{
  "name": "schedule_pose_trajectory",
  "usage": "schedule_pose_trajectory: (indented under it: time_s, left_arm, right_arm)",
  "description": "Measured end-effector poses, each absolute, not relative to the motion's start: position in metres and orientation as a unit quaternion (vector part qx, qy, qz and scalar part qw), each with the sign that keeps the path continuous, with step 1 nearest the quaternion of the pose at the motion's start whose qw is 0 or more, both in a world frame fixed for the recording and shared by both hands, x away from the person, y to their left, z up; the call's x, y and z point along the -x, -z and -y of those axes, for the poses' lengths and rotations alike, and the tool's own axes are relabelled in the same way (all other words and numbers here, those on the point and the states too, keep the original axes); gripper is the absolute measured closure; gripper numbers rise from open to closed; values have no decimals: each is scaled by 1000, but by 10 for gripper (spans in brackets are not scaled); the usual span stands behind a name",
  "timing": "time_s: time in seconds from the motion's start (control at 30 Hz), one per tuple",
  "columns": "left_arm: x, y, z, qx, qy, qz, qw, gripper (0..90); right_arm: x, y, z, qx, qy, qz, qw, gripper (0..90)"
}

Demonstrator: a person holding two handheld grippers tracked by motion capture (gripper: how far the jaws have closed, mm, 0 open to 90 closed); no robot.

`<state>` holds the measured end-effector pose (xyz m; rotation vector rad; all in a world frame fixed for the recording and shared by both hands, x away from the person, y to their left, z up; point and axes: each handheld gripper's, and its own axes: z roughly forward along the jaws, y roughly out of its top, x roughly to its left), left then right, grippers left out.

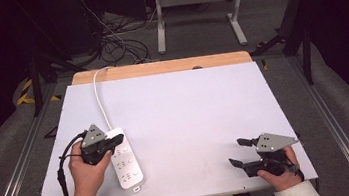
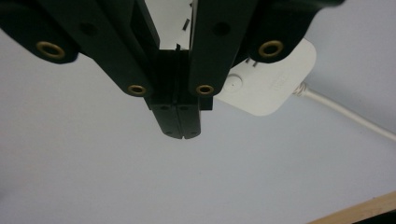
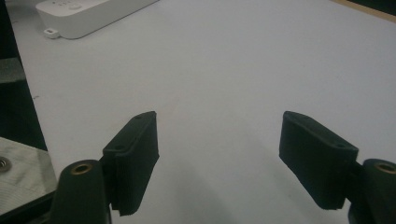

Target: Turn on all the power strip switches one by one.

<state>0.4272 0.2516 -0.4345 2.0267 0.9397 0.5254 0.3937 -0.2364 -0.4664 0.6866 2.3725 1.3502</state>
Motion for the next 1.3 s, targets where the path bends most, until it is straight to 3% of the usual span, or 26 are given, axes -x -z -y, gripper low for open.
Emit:
schedule_pose_trajectory:
  time_s: [0.47,1.3]
  left_arm:
    - [-455,450,-256,-804,-216,-393,390,900]
    - [-460,466,-259,-813,-203,-409,362,900]
  right_arm:
    - [-394,467,237,-241,-473,-832,161,291]
    - [-393,466,237,-239,-474,-832,162,291]
